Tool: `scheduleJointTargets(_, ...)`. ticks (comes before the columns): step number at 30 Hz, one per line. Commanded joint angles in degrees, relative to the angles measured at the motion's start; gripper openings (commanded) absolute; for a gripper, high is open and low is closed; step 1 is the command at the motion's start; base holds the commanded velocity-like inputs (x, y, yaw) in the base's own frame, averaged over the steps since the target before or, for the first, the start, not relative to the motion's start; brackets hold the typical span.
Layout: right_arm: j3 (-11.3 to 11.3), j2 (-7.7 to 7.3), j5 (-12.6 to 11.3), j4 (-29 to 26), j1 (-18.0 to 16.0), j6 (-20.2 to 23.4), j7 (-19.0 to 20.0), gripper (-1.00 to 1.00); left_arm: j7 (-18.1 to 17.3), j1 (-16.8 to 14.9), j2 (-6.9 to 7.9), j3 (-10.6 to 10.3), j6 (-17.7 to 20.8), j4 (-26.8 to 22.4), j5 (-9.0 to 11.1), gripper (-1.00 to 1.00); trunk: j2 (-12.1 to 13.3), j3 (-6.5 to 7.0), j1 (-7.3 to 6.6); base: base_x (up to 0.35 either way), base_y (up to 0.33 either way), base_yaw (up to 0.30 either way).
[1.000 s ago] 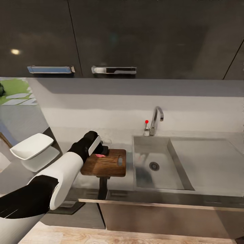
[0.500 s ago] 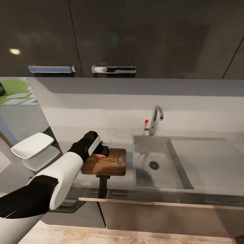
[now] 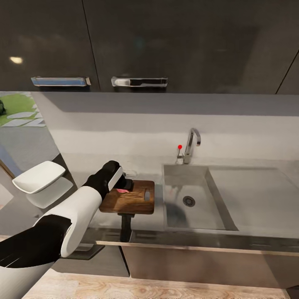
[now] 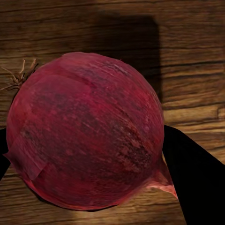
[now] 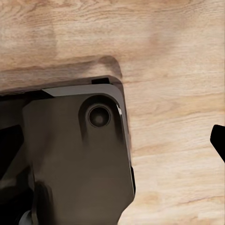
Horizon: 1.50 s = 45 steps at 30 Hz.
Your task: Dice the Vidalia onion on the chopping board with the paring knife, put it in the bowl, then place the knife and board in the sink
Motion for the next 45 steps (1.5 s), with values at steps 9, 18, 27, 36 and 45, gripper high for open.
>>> scheduleJointTargets(9, -0.3, 0.02, 0.0, 0.0, 0.0, -0.2, 0.0, 1.00, 0.5, 0.0, 0.04, -0.4, 0.2, 0.0, 0.6, -1.00, -0.1, -0.65, 0.03, 0.000, 0.000, 0.000)
scheduleJointTargets(18, -0.3, 0.02, 0.0, 0.0, 0.0, -0.2, 0.0, 1.00, 0.5, 0.0, 0.04, -0.4, 0.2, 0.0, 0.6, -1.00, -0.1, -1.06, 0.03, 0.000, 0.000, 0.000)
scheduleJointTargets(27, -0.3, 0.02, 0.0, 0.0, 0.0, -0.2, 0.0, 1.00, 0.5, 0.0, 0.04, -0.4, 0.2, 0.0, 0.6, -1.00, -0.1, -1.10, 0.03, 0.000, 0.000, 0.000)
scheduleJointTargets(36, -0.3, 0.02, 0.0, 0.0, -0.1, -0.2, 0.0, 1.00, 0.5, 0.0, 0.04, -0.4, 0.2, 0.0, 0.6, -1.00, -0.1, -1.10, 0.03, 0.000, 0.000, 0.000)
scheduleJointTargets(45, -0.3, -0.06, 0.0, 0.0, 0.0, -0.2, 0.0, 1.00, 0.5, 0.0, 0.04, -0.4, 0.2, 0.0, 0.6, -1.00, -0.1, -1.10, 0.03, 0.000, 0.000, 0.000)
